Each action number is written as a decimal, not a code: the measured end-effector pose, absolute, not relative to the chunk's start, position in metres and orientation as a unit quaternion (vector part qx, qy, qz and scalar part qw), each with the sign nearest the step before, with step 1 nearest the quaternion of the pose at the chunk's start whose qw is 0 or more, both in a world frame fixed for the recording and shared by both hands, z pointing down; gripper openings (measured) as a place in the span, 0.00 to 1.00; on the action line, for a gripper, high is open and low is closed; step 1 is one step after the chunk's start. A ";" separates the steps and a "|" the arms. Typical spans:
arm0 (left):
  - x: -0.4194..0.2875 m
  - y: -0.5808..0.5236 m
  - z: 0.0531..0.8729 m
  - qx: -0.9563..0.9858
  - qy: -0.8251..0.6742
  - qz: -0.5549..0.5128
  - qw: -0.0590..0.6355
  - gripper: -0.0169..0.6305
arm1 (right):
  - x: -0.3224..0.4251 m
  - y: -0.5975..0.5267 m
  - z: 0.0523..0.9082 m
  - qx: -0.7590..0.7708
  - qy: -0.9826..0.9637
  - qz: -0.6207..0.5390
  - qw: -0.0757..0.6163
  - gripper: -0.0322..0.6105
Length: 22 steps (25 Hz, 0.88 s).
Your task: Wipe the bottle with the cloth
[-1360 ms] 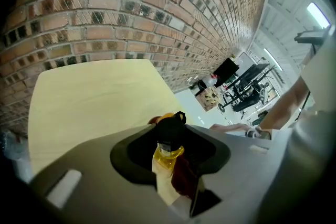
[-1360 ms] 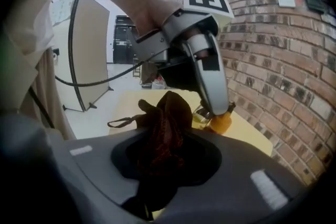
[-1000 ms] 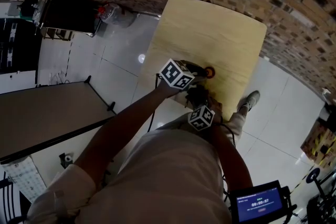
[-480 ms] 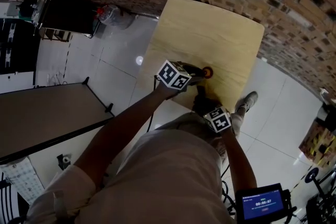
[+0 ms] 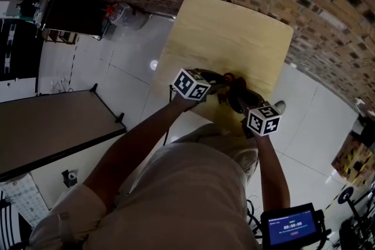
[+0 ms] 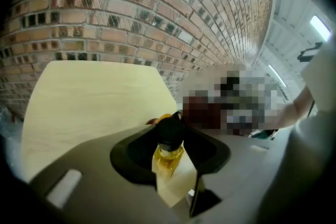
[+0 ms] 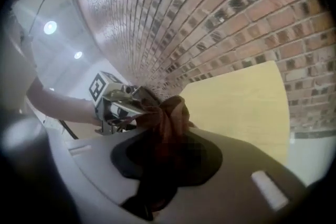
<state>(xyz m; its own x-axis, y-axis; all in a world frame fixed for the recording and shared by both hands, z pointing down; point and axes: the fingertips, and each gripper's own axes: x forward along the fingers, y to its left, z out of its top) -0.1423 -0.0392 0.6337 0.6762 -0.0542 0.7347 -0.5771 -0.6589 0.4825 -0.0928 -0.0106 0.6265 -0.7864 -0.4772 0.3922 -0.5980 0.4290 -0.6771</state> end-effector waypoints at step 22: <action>-0.132 -0.044 0.631 0.847 -0.228 0.328 0.352 0.29 | -0.128 0.075 0.759 0.176 -0.815 0.438 0.336 0.17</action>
<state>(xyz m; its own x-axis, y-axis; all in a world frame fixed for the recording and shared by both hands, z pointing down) -0.1324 -0.0436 0.6308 0.6812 -0.1546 0.7156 -0.6164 -0.6484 0.4467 -0.1278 0.0747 0.7591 -0.7121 0.0082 0.7020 -0.5806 0.5553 -0.5954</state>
